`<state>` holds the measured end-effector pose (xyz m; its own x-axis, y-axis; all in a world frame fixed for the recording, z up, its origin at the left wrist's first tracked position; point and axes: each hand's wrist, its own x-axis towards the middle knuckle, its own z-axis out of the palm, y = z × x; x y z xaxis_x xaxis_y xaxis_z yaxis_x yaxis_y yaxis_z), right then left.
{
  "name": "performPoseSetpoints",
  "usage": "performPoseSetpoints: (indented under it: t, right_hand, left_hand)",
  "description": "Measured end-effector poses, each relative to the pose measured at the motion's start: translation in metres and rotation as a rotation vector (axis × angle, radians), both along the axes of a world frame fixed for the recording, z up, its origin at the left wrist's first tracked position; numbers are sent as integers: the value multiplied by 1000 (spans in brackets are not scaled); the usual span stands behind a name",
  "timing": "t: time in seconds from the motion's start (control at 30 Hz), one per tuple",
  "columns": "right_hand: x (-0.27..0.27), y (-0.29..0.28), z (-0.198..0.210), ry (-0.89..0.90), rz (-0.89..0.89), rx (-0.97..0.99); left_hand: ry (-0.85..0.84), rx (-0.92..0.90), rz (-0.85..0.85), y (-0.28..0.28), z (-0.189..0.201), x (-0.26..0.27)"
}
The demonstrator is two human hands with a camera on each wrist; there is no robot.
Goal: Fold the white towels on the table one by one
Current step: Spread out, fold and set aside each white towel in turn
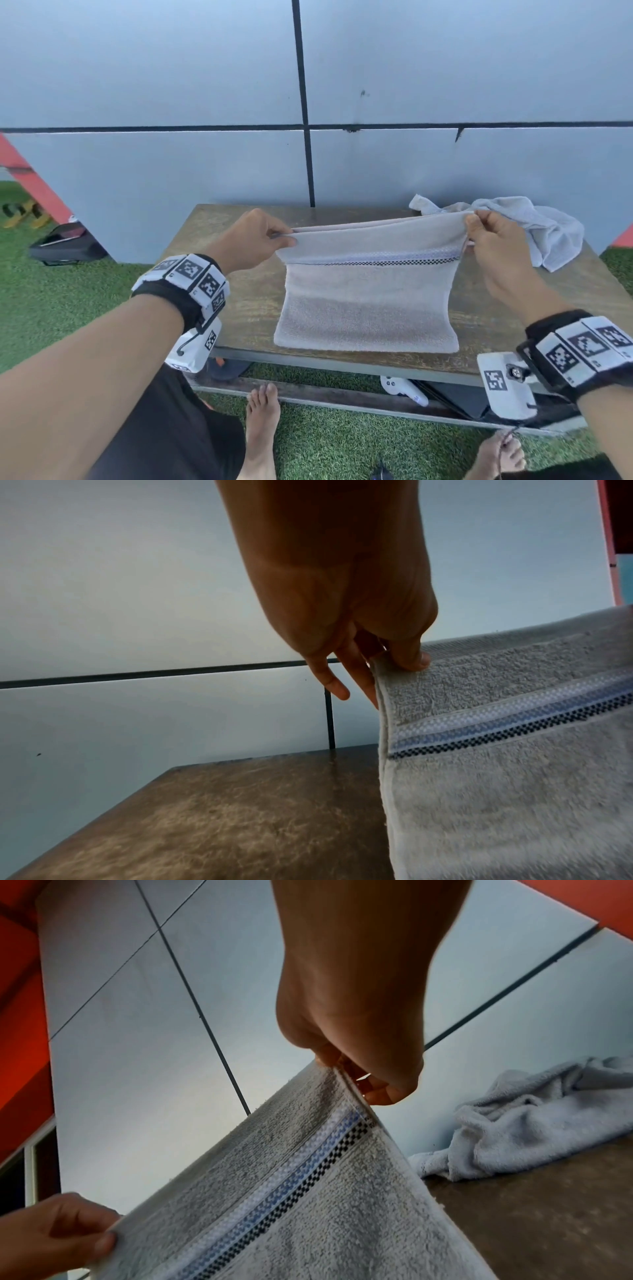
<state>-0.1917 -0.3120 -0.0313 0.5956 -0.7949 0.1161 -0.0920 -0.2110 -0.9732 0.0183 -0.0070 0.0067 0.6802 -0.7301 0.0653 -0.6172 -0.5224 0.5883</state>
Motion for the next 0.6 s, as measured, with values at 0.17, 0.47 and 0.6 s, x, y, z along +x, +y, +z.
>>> performPoseSetpoints:
  t: [0.17, 0.47, 0.6]
  right_hand:
    - [7, -4, 24, 89, 9, -125]
    - [45, -22, 100, 147, -41, -237]
    - [55, -26, 131, -7, -70, -202]
  left_hand:
    - [-48, -43, 48, 2, 25, -3]
    - [-194, -181, 74, -11, 72, 30]
    - [-228, -362, 71, -14, 97, 34]
